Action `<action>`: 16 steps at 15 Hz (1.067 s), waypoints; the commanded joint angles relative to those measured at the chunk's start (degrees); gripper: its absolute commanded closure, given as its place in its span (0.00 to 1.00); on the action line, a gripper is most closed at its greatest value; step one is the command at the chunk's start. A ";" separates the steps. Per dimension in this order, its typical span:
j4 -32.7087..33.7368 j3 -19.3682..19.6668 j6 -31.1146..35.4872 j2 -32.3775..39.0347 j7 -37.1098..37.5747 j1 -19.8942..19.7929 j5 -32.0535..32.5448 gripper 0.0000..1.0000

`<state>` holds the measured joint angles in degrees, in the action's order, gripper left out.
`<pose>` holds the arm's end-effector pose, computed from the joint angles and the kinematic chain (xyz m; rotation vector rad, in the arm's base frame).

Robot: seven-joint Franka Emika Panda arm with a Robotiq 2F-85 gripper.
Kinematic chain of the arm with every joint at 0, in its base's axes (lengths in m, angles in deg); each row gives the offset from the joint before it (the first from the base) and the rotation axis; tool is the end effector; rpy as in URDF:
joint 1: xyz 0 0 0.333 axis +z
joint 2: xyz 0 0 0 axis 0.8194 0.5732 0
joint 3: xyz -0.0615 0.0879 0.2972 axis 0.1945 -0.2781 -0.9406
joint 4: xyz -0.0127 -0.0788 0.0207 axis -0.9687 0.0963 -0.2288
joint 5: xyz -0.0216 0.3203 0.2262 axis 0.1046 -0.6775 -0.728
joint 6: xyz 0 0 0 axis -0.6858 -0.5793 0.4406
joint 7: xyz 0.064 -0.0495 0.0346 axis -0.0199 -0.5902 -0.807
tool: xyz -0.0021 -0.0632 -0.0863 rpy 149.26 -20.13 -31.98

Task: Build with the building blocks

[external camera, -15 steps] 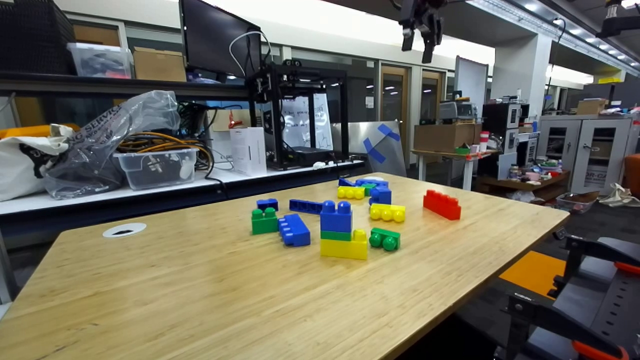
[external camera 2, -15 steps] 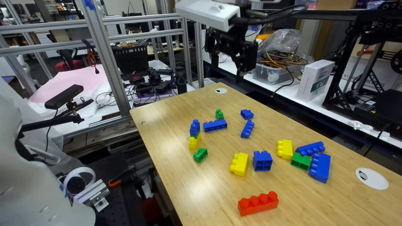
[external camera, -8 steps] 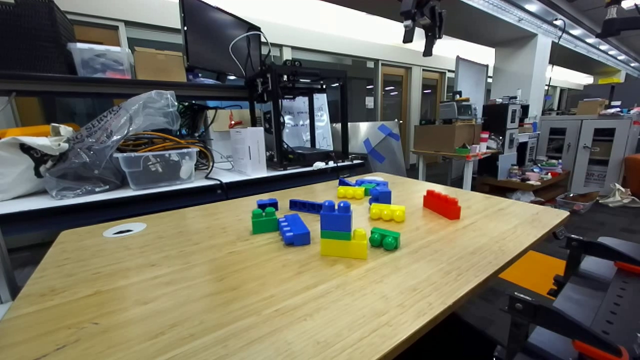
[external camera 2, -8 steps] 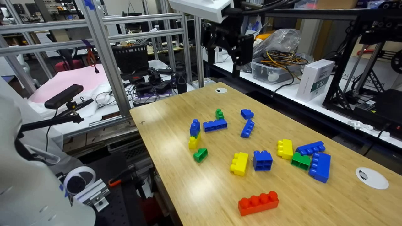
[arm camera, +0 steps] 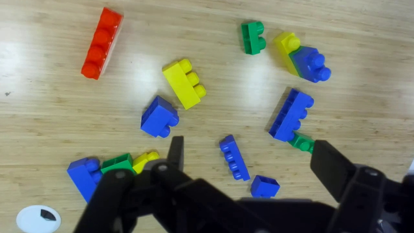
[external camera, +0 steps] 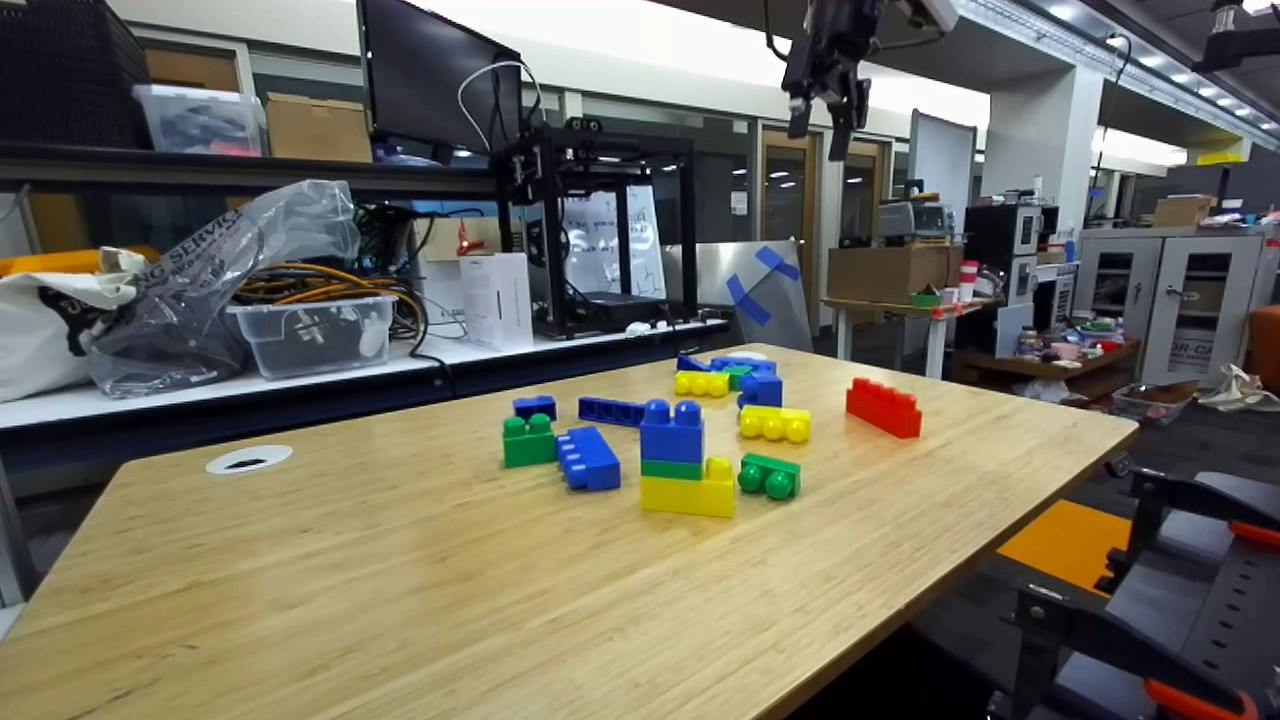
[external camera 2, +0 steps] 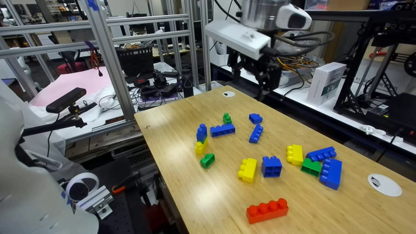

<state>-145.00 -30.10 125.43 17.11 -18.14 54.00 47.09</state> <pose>0.5261 -0.1128 0.4548 -2.9418 -0.1430 -0.0956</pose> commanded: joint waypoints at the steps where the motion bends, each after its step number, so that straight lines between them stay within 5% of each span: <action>1: 10.71 -1.13 -1.86 12.63 -7.71 -3.77 -5.14 0.00; 7: 23.38 -6.69 -9.86 26.49 -22.95 -8.85 -0.23 0.00; 16: 24.64 -8.11 -8.24 28.74 -20.77 -9.36 2.28 0.00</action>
<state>-120.45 -36.17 117.19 45.91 -39.49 46.37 48.46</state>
